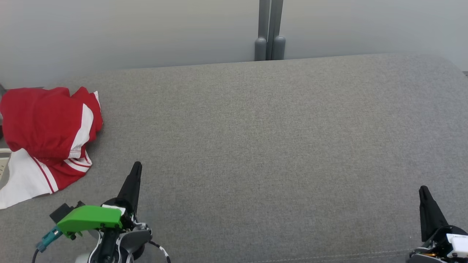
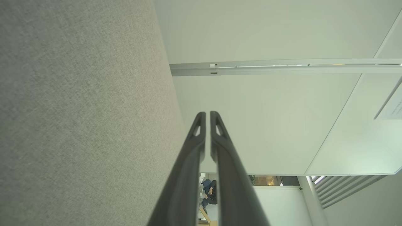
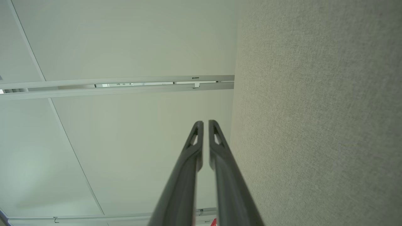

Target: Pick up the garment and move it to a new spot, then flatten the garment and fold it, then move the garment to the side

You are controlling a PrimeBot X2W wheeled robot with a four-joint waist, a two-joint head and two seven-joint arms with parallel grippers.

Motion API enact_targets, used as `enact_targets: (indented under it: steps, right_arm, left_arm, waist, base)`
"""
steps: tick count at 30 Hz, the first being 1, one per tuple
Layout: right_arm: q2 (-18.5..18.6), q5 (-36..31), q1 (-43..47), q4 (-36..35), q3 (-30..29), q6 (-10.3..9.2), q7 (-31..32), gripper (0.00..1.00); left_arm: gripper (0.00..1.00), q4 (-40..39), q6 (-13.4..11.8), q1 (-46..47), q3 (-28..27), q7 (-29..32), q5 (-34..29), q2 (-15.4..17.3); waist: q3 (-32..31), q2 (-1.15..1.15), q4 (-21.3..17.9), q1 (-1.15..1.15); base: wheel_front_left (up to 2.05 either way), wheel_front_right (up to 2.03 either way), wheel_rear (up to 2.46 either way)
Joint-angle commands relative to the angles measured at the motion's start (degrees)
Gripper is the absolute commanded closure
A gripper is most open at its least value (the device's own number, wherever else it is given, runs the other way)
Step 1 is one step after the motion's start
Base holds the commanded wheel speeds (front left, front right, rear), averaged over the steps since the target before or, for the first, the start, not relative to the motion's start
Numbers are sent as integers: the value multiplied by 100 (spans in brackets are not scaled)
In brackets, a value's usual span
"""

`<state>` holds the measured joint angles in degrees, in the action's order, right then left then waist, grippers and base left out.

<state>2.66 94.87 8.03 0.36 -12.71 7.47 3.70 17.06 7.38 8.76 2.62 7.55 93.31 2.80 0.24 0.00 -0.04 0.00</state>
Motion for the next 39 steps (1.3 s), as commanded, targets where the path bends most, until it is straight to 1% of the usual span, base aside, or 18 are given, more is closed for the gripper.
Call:
enact_targets:
  steps: [1,5,12,21,26,32,39]
  right_arm:
    - [-12,0,0,38,7,-1,-1,0]
    - [-74,-8,-14,221,70,-1,-19,0]
    - [-62,-143,-202,351,345,-1,-201,0]
    - [-51,-606,-425,556,592,0,-389,0]
    - [-44,-1038,-564,700,727,0,-500,0]
    - [-36,-1585,-702,843,834,0,-623,0]
    - [-29,-2580,-866,1068,876,1,-757,0]
  left_arm:
    - [0,33,-3,-22,1,-1,1,-3]
    - [0,202,-15,-210,13,-27,-7,-15]
    - [0,138,-12,-252,38,-238,-134,-6]
    - [0,129,-13,-275,7,-474,-591,12]
    - [0,132,-26,-278,-24,-604,-961,2]
    - [0,74,-60,-273,-72,-753,-1630,-2]
    - [0,-19,-142,-304,-51,-915,-2541,-3]
  waist:
    - [0,0,0,0]
    - [2,0,0,0]
    - [3,0,-6,0]
    - [5,0,-7,0]
    - [7,0,-1,0]
    - [10,0,25,0]
    - [20,0,49,0]
  base:
    - [0,0,0]
    - [0,0,0]
    - [0,0,0]
    - [0,0,0]
    - [0,0,0]
    - [0,0,0]
    - [0,0,0]
